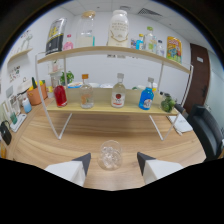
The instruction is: Make me a cup of Mount Fuji.
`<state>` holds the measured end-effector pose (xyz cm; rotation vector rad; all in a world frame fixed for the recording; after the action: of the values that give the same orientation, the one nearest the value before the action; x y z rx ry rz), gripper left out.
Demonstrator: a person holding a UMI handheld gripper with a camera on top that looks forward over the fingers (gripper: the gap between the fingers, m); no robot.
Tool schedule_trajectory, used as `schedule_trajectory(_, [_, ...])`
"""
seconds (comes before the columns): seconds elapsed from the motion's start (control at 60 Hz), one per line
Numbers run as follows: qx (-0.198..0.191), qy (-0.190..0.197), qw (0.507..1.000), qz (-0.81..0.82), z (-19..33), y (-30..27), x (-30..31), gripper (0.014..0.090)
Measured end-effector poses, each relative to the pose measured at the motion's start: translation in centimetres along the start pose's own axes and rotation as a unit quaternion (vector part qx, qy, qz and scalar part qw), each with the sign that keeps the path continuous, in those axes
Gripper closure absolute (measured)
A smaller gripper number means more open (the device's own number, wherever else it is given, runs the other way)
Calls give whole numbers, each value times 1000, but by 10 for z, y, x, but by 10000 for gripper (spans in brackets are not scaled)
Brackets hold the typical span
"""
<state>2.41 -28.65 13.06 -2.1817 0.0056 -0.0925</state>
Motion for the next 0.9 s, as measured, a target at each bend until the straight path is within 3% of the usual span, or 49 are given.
schedule_trajectory(0.3, [10,4,1000,11,-23,10,-7,183])
schedule_trajectory(0.633, [147,-31,988,32,-22,-93,-65,182])
schedule_trajectory(0.9, [184,-36,982,27,50,-154,-79,210])
